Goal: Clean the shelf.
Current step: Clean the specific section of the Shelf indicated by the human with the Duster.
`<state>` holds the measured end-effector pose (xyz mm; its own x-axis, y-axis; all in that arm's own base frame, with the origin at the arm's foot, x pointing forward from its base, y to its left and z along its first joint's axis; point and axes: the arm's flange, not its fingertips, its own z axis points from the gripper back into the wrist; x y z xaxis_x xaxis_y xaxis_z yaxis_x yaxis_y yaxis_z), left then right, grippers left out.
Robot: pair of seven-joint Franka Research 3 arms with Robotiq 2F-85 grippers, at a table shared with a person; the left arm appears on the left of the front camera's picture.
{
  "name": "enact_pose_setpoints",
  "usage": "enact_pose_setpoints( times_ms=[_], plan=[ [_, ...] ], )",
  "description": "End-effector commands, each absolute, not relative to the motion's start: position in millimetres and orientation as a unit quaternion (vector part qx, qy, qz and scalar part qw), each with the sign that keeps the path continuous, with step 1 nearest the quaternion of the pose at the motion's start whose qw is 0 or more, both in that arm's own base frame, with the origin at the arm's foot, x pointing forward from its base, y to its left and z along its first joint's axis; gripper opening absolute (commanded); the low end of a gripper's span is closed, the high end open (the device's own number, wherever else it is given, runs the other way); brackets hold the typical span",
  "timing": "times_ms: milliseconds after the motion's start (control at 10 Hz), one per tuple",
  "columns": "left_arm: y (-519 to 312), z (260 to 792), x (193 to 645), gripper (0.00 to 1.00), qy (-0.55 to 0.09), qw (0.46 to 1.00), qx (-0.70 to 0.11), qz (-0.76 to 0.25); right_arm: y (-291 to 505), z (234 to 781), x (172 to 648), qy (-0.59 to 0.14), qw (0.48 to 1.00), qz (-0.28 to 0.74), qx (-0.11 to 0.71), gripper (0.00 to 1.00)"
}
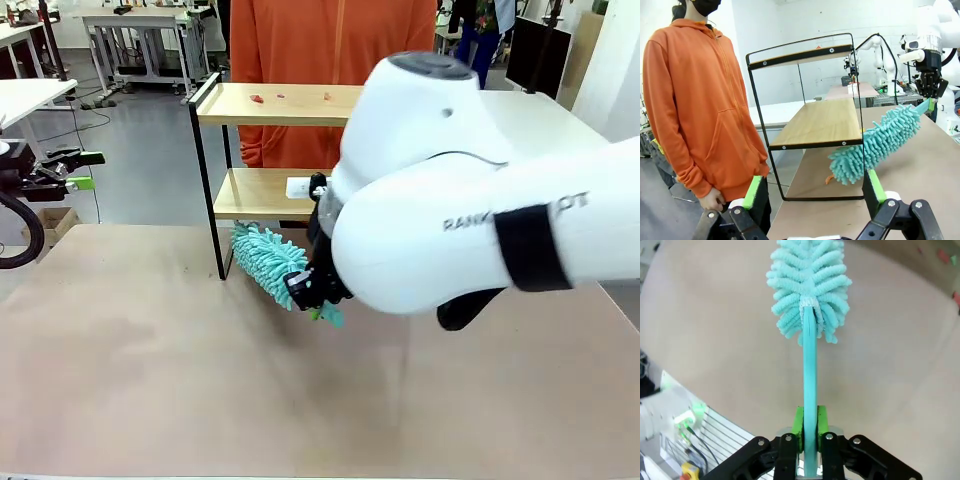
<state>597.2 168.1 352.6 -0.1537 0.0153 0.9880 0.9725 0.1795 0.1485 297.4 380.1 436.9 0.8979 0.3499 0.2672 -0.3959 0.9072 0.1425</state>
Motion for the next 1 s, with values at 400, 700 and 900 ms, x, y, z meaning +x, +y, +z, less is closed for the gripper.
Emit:
enact_pose_setpoints(
  times_ms=[400, 700, 900],
  plan=[
    [168.6, 355.5, 594.5, 1.00, -0.586, 0.494, -0.418, -0.487, 470.8, 404.3, 339.7, -0.194, 0.976, 0.085, 0.052, 0.13],
    [168.6, 355.5, 594.5, 1.00, -0.586, 0.494, -0.418, -0.487, 442.8, 409.0, 333.4, -0.178, 0.977, 0.098, 0.061, 0.13],
    [168.6, 355.5, 594.5, 1.00, -0.586, 0.494, -0.418, -0.487, 442.8, 409.0, 333.4, -0.178, 0.977, 0.098, 0.061, 0.13]
  ],
)
